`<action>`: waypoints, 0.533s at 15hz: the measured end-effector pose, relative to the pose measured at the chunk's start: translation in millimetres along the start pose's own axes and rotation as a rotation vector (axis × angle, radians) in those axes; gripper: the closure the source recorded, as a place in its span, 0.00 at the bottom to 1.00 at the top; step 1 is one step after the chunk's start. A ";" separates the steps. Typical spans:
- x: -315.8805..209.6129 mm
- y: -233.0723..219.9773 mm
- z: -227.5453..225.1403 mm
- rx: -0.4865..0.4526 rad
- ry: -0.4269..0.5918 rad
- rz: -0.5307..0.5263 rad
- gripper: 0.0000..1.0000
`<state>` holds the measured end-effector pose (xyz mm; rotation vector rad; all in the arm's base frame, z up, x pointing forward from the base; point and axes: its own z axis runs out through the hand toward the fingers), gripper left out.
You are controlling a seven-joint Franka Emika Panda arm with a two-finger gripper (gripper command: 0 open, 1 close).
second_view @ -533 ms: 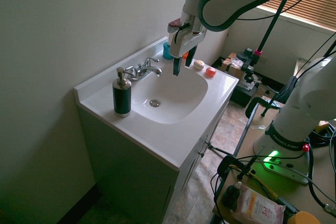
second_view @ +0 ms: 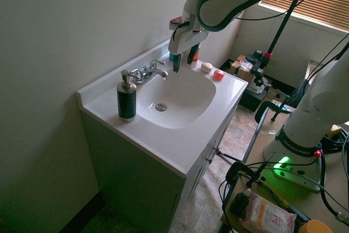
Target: Turn off the cold water
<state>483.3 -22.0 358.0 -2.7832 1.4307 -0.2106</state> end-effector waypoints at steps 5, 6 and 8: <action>48.3 -30.3 29.9 0.002 0.109 0.084 0.00; 52.0 -33.4 36.3 -0.003 0.109 0.087 0.00; 59.4 -38.8 49.7 -0.007 0.110 0.087 0.00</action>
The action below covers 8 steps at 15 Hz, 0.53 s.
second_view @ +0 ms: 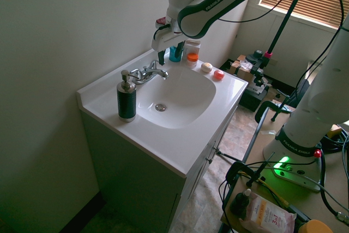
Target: Turn off the cold water
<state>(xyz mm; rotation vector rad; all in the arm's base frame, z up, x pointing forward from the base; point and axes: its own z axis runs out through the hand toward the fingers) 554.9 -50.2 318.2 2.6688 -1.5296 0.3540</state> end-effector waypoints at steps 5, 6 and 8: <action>15.4 -2.9 27.1 -0.027 0.011 0.006 0.00; 19.7 0.6 31.1 -0.035 0.013 0.014 0.00; 27.7 7.1 35.4 -0.042 0.019 0.027 0.00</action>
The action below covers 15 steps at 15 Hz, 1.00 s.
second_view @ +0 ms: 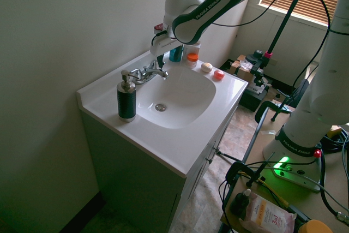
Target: Turn off the cold water
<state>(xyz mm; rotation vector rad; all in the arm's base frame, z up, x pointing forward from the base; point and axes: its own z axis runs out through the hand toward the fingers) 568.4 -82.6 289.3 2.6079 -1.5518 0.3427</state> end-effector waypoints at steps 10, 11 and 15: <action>37.1 -11.1 29.6 0.002 0.100 -0.018 0.00; 36.8 -11.5 30.5 -0.001 0.099 -0.018 0.00; 30.8 0.1 21.4 0.002 0.084 -0.011 0.00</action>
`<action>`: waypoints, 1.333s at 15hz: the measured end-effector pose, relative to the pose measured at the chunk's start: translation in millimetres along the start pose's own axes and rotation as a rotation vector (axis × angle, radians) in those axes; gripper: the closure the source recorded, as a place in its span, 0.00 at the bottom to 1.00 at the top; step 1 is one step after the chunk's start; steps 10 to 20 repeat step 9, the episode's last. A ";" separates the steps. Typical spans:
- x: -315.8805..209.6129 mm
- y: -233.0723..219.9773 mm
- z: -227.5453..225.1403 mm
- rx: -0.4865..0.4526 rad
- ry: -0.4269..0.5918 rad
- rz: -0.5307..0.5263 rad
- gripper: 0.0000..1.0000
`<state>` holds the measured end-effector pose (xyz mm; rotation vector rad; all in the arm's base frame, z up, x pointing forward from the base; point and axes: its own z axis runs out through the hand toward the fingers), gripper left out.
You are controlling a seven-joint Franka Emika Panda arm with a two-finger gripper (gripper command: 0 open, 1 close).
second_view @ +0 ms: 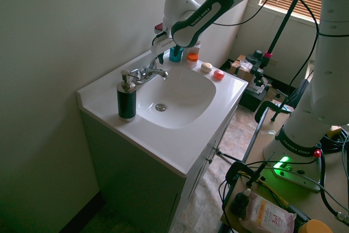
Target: Turn off the cold water
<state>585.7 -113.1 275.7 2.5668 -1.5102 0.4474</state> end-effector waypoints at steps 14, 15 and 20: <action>-104.0 77.4 -89.3 -0.001 -0.306 -0.114 0.00; -104.0 77.4 -89.3 -0.001 -0.306 -0.114 0.00; -104.0 77.4 -89.3 -0.001 -0.306 -0.114 0.00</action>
